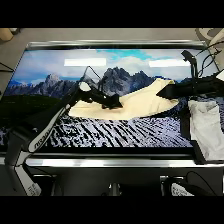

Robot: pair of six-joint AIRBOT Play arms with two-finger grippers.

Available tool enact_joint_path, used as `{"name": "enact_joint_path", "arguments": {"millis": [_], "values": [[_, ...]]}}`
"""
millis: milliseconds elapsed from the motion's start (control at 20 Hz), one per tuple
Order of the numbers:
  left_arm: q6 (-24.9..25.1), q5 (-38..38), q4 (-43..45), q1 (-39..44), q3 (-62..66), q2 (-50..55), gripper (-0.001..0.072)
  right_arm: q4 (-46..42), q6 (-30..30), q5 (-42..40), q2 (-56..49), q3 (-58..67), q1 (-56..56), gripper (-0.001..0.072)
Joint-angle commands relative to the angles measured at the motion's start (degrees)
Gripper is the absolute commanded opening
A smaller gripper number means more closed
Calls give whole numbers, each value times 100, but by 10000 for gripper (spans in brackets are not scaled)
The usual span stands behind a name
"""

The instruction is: Fold the shirts.

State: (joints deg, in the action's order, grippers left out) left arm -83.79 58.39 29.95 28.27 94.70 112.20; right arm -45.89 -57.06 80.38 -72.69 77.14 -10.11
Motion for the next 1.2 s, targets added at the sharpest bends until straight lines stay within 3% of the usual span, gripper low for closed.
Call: {"name": "enact_joint_path", "arguments": {"millis": [0, 200, 350, 600, 900, 1100, 1150], "values": [[153, -496, -922, 605, 4, 243, 26, -22, -332, 422, 647, 4, 2, 22], [144, -614, -1222, 957, 4, 466, 26, -31, -586, 424, 887, 4, 2, 22], [520, -503, -1075, 675, 4, 297, 23, -205, -713, 249, 793, 2, 4, 22], [584, 160, 745, -826, 4, -1145, 23, 33, -802, -997, 46, 4, 1064, 22], [595, 562, 931, -2922, 2, -3187, 25, 1587, -721, -2881, -1788, 4, 2664, 22], [739, 820, 933, -3432, 0, -4070, 25, 2736, -535, -3171, -2800, 4, 3191, 25], [741, 824, 933, -3432, 0, -4194, 25, 2990, -463, -3206, -2940, 4, 3268, 54]]}}
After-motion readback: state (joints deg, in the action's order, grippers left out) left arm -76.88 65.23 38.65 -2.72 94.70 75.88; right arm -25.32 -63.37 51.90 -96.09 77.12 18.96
